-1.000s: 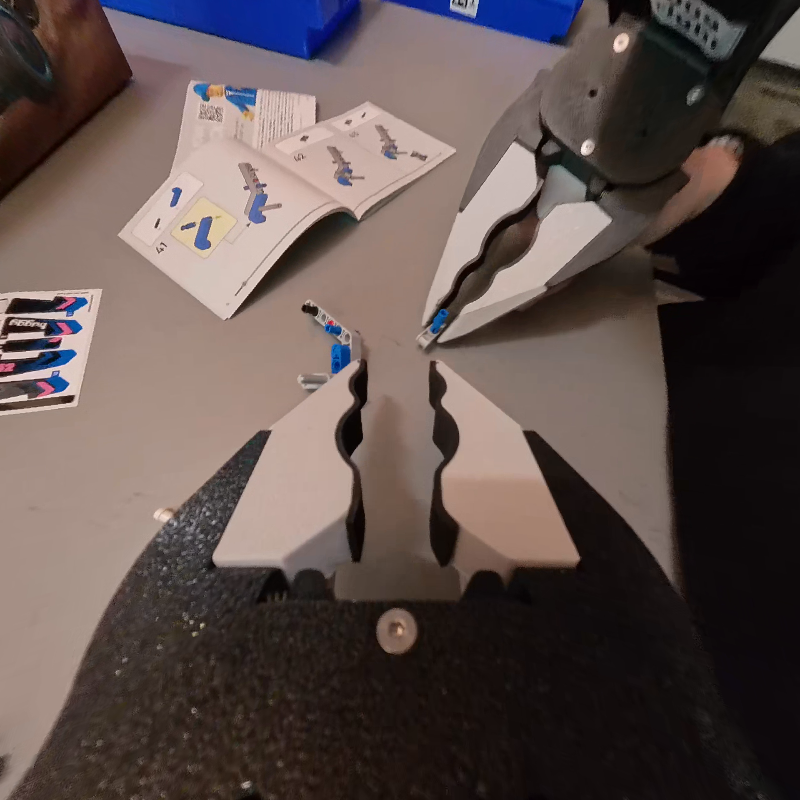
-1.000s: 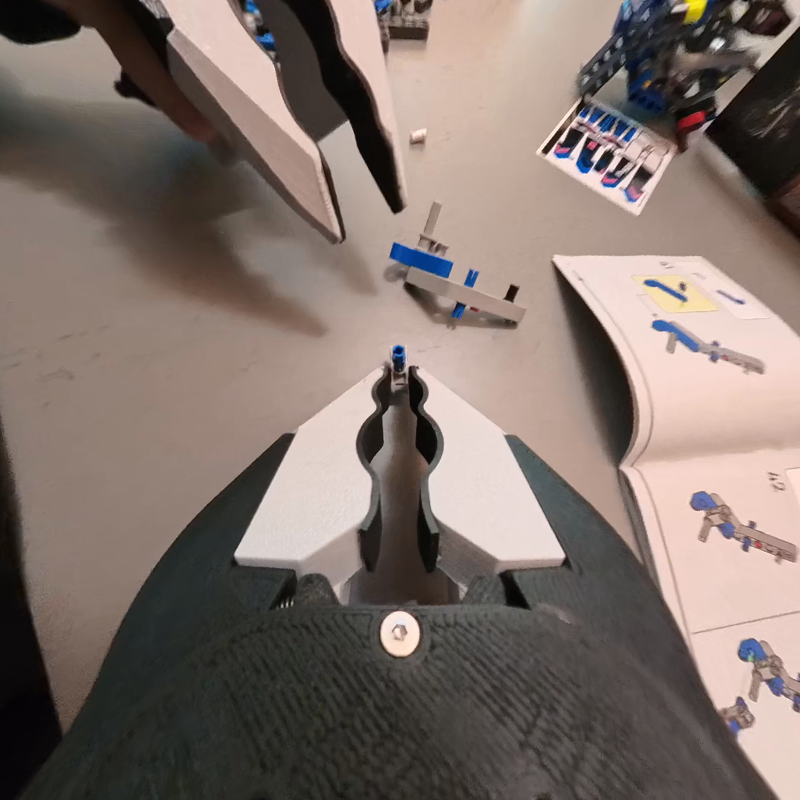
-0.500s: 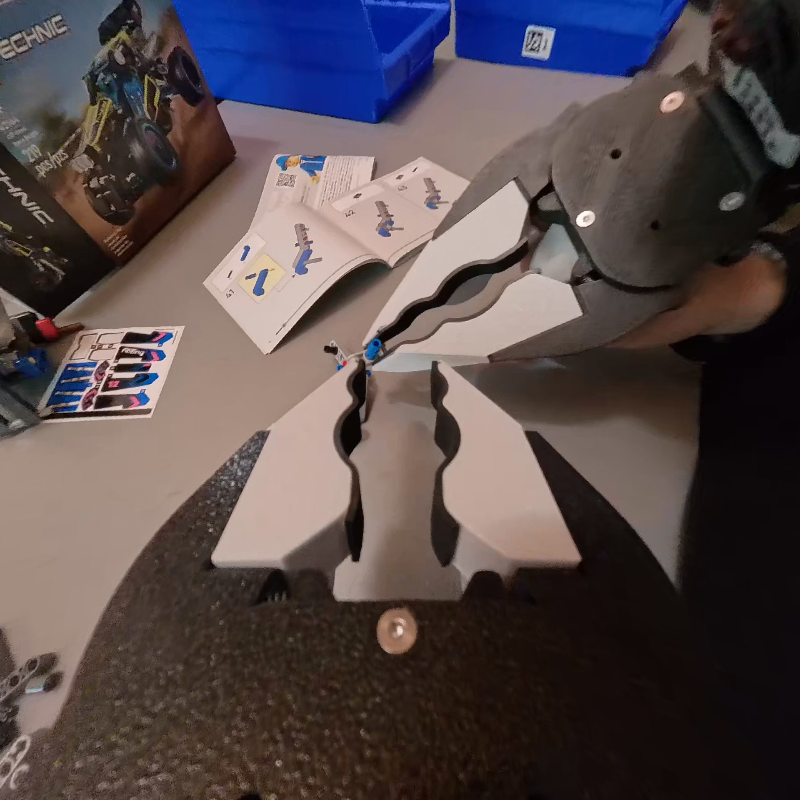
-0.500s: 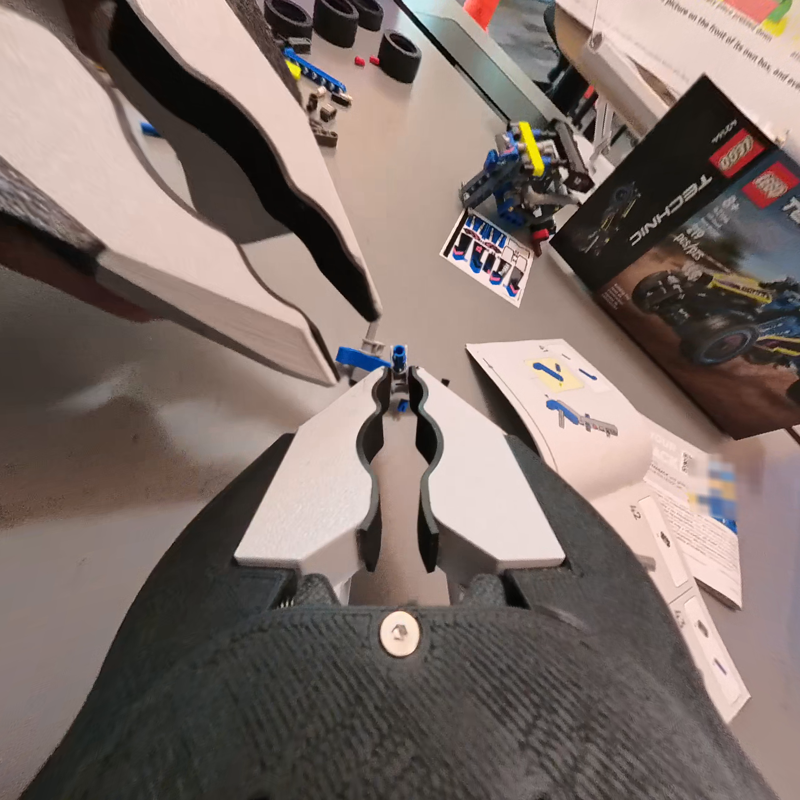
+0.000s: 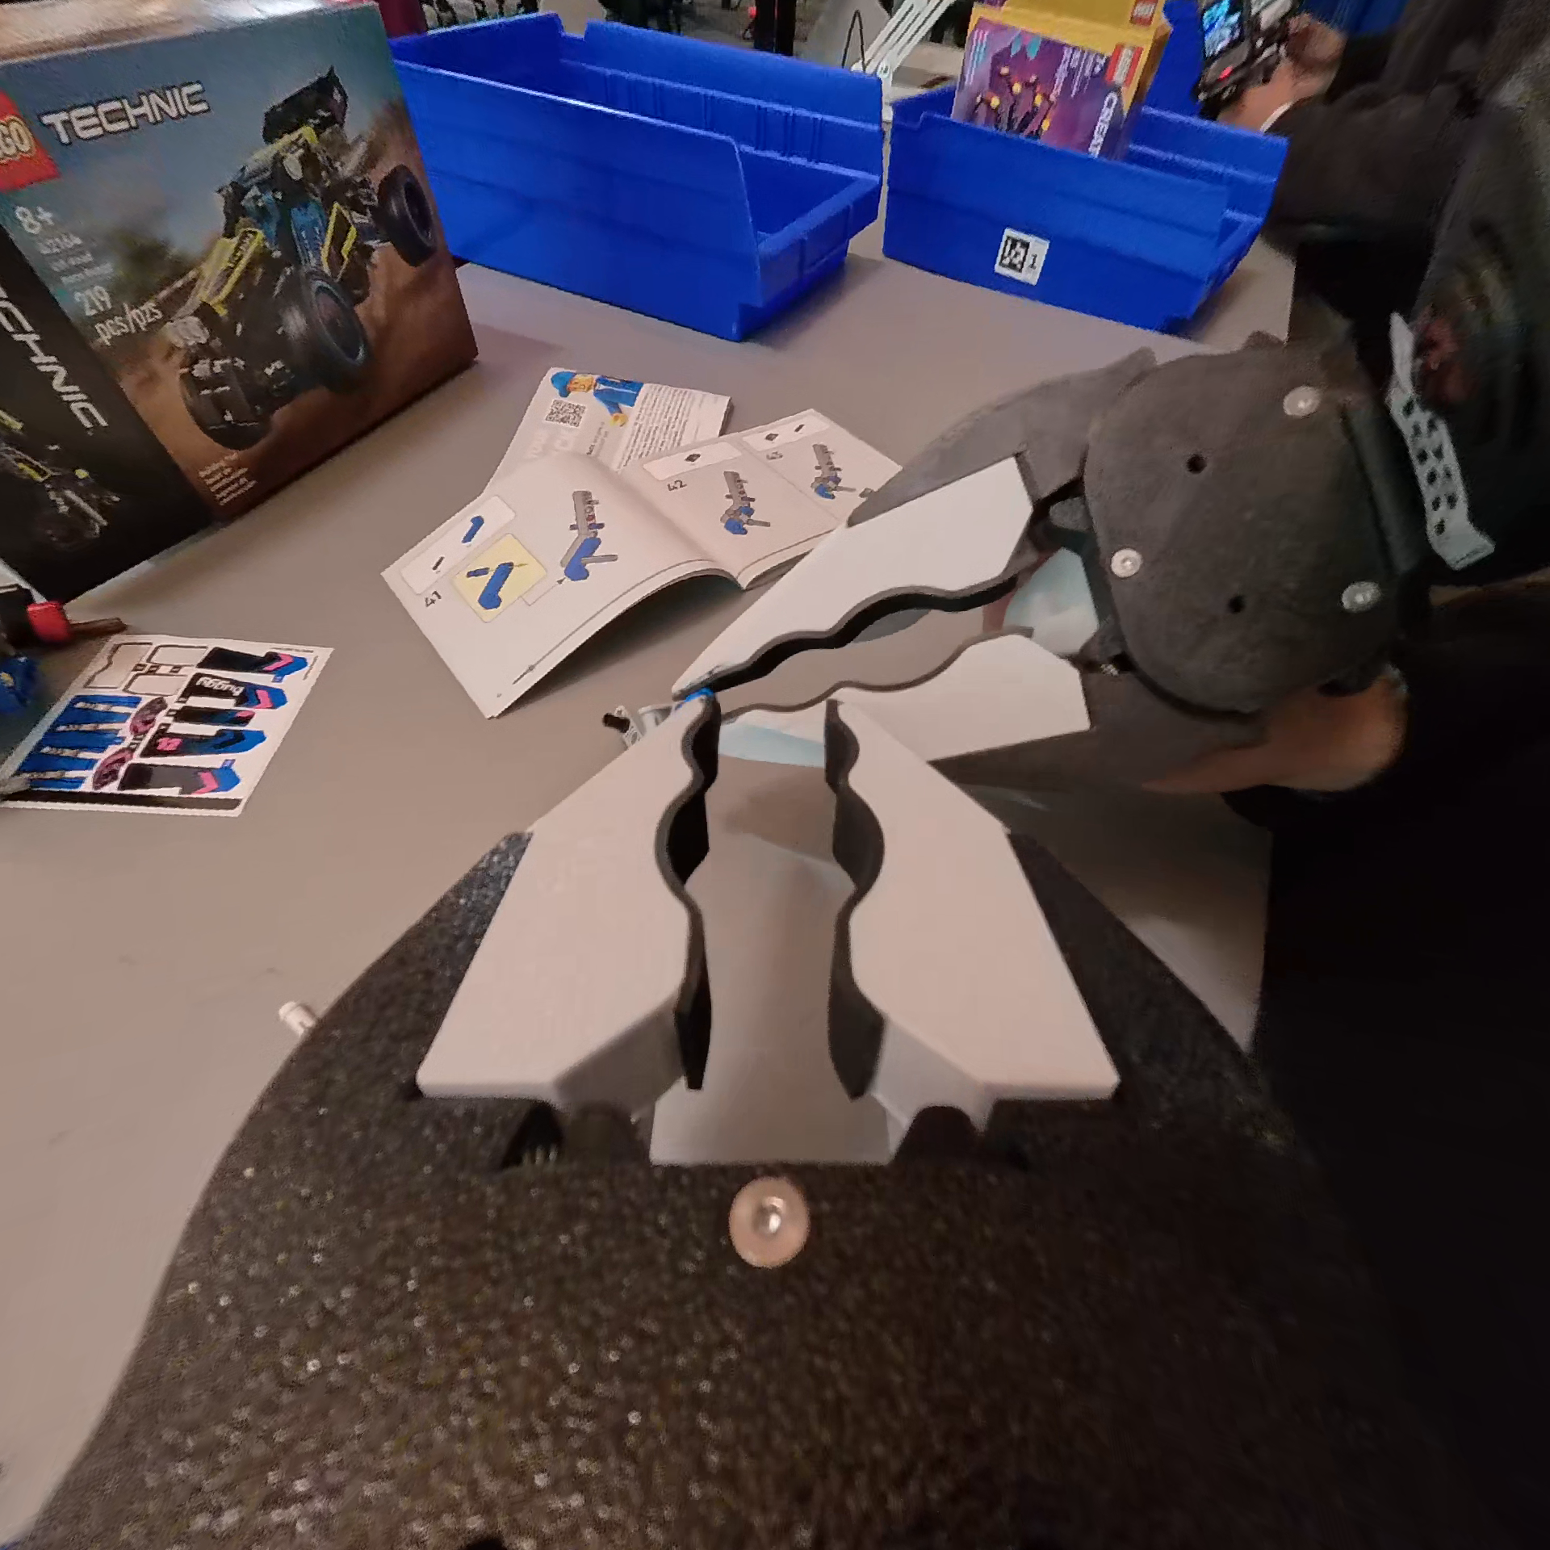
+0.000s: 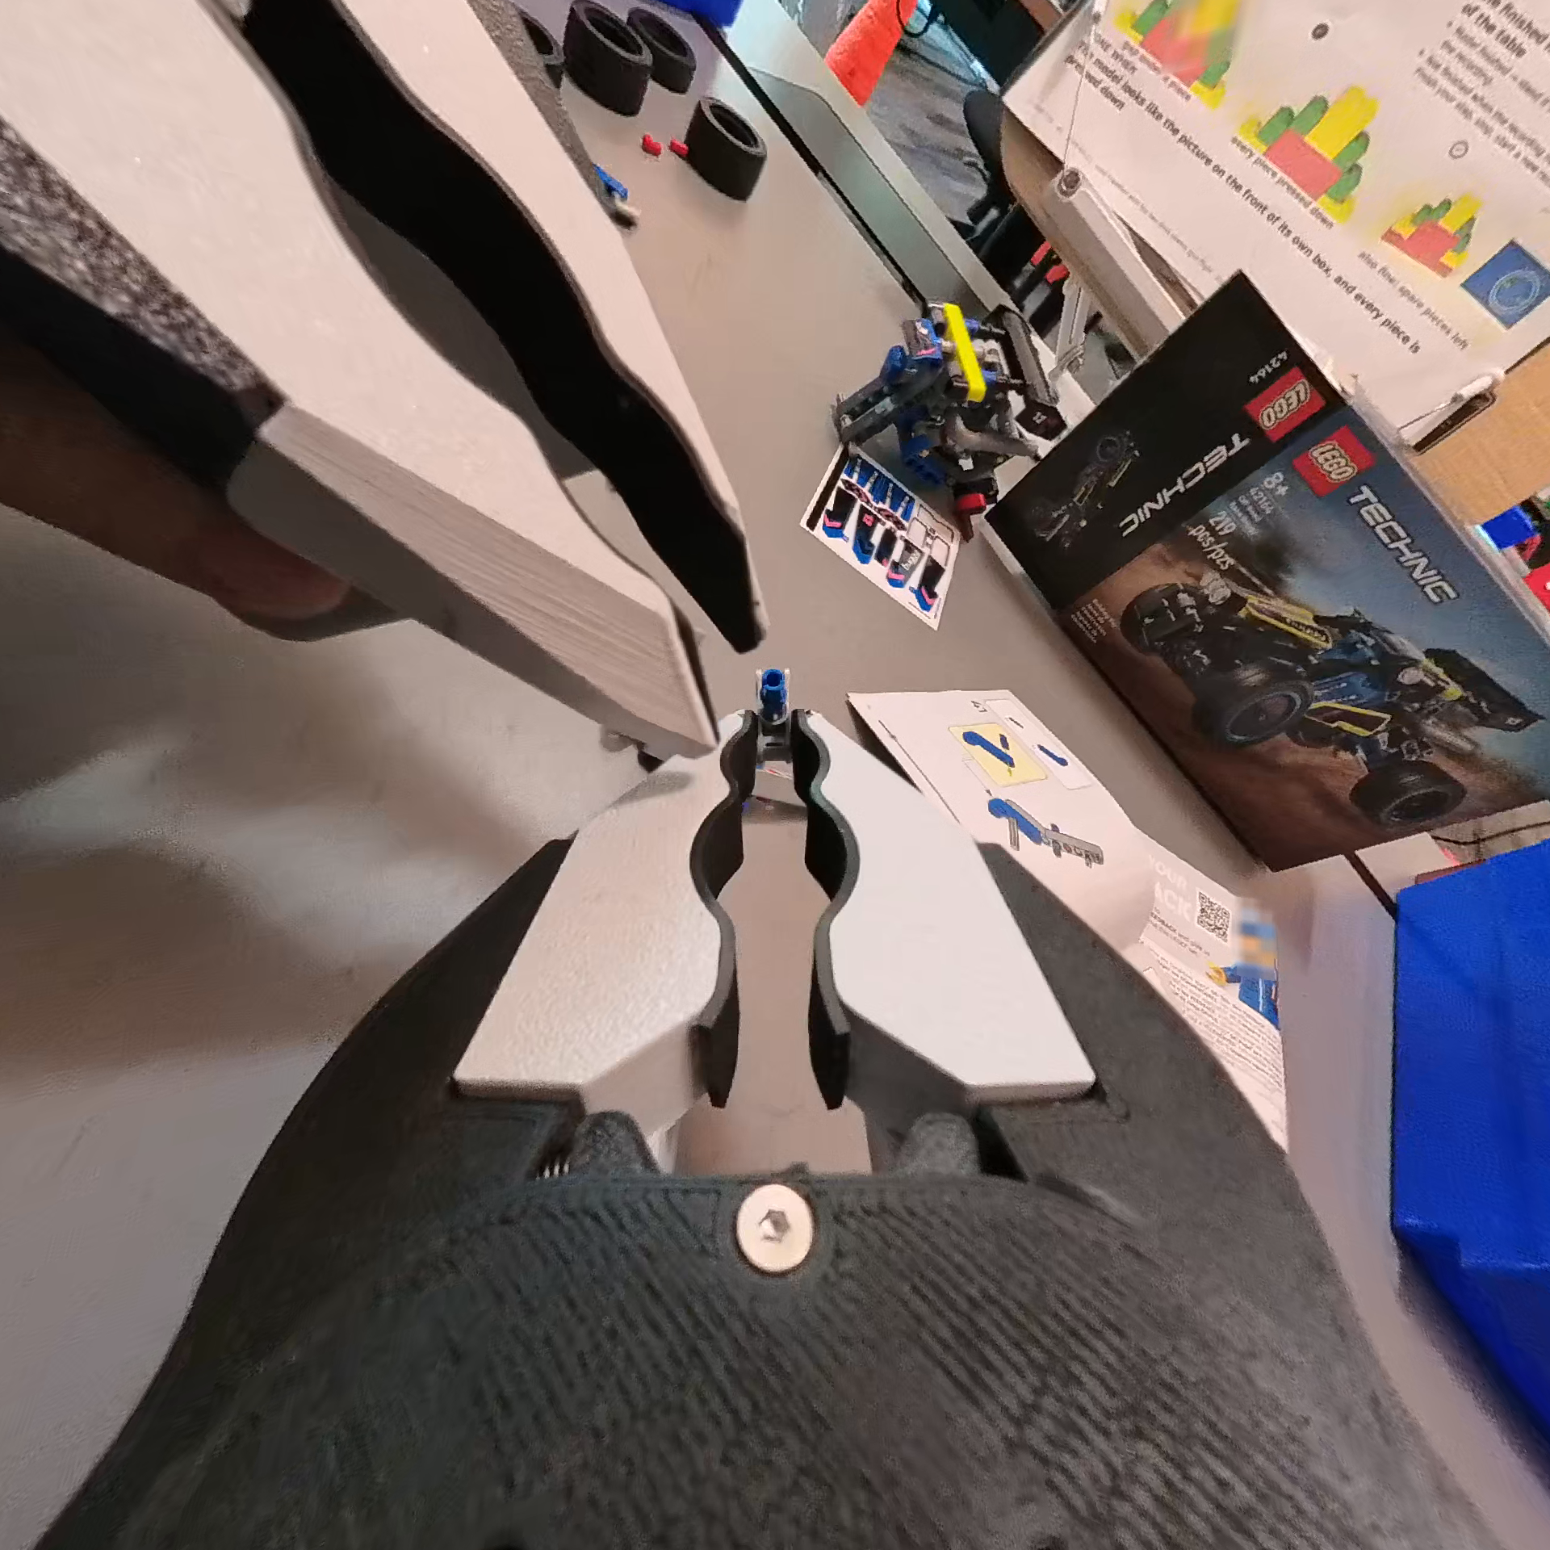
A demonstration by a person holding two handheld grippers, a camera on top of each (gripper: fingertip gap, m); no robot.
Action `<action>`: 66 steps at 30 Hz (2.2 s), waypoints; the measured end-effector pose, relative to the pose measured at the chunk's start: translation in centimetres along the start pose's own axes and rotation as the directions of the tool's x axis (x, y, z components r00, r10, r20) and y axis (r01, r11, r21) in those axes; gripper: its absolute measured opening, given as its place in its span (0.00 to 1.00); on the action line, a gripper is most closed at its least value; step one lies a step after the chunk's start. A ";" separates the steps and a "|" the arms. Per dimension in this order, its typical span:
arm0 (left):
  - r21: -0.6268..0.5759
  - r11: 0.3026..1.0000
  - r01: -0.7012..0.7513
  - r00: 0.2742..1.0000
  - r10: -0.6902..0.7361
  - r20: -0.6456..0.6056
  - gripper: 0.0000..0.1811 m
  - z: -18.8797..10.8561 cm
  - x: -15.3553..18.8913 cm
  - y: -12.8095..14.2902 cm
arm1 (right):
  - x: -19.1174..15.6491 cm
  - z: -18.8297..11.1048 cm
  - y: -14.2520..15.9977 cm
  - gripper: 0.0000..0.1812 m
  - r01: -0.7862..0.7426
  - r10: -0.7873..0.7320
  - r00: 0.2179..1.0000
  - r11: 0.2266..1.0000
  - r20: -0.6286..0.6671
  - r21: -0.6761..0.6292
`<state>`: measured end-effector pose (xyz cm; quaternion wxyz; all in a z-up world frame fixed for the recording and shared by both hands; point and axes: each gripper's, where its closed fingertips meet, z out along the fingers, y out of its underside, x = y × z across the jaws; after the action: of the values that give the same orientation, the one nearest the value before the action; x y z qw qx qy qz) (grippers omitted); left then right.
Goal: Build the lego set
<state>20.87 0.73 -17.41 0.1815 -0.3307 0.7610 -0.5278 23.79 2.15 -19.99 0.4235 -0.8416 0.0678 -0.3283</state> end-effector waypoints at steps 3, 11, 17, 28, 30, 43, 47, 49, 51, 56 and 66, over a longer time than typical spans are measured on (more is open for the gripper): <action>-0.016 1.000 0.003 0.999 -0.002 0.037 0.12 0.1 -0.5 0.3 | -0.2 0.0 -0.2 0.03 0.015 -0.015 1.000 1.000 -0.001 0.005; -0.032 0.999 0.015 0.994 -0.012 0.106 0.07 0.5 -1.8 0.8 | -1.0 0.1 -0.7 0.03 0.063 -0.063 0.998 0.998 0.014 0.005; -0.035 0.999 0.031 0.996 -0.028 0.088 0.02 0.6 -1.8 0.9 | -1.0 0.1 -0.7 0.04 0.074 -0.075 0.997 0.997 0.015 0.004; -0.012 0.995 0.100 0.993 -0.101 -0.062 0.00 -0.5 -2.9 0.4 | -1.4 -0.6 -2.0 0.04 -0.047 0.028 0.992 0.987 0.121 0.156; -0.018 0.994 0.106 0.991 -0.107 -0.082 0.00 -0.7 -3.1 0.5 | -1.4 -0.6 -1.8 0.04 -0.037 0.019 0.992 0.988 0.122 0.150; -0.156 0.971 0.183 0.876 -0.233 -0.422 0.00 -2.9 -5.0 2.3 | -0.8 -0.5 0.9 0.10 -0.155 0.154 0.874 0.987 0.461 -0.036; -0.242 0.929 0.280 0.756 -0.369 -0.540 0.00 -2.1 -5.1 2.5 | -1.0 1.4 1.9 0.17 -0.020 0.107 0.809 0.988 0.579 -0.155; -0.248 0.921 0.302 0.724 -0.391 -0.569 0.00 -1.8 -5.0 2.5 | -1.4 2.3 2.1 0.17 0.019 0.089 0.783 0.986 0.615 -0.167; -0.256 0.923 0.289 0.720 -0.385 -0.577 0.00 -1.7 -4.7 2.8 | -2.1 2.6 2.1 0.17 0.051 0.069 0.752 0.985 0.655 -0.162; -0.223 0.941 0.255 0.711 -0.339 -0.616 0.00 -2.0 -3.9 3.0 | -1.9 3.1 1.5 0.19 0.098 0.006 0.772 0.987 0.636 -0.129; 0.025 0.973 0.231 0.704 -0.150 -0.694 0.00 -4.0 -3.0 -1.1 | -2.9 -0.5 -4.5 0.24 -0.392 0.246 0.653 0.919 0.716 0.042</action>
<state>20.82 5.34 -15.14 -0.1510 -0.1781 0.7053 -0.6693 20.51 5.82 -17.80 0.5478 -0.8317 0.0181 0.0888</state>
